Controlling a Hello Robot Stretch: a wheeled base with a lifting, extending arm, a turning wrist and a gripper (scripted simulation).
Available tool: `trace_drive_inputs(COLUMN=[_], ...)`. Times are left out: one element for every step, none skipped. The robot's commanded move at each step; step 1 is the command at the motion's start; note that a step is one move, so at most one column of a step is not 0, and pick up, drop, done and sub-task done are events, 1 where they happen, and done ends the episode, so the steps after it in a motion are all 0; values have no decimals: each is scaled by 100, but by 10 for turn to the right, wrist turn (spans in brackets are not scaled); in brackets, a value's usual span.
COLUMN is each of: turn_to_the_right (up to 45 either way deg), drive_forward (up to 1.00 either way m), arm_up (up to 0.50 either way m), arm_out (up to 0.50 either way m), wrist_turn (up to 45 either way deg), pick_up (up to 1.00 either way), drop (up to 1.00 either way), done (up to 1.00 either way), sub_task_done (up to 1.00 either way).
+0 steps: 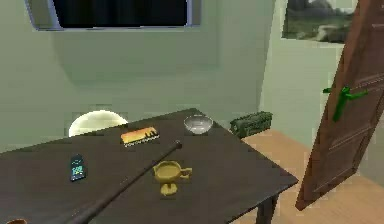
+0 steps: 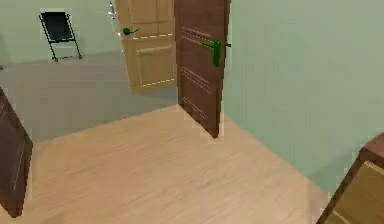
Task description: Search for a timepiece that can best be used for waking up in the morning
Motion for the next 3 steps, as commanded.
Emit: trace_drive_inputs(turn_to_the_right=[450,450,450], drive_forward=[0,0,0], arm_up=[0,0,0], arm_out=[0,0,0], wrist_turn=[0,0,0], pick_up=[0,0,0], drop=[0,0,0], done=[0,0,0], sub_task_done=[0,0,0])
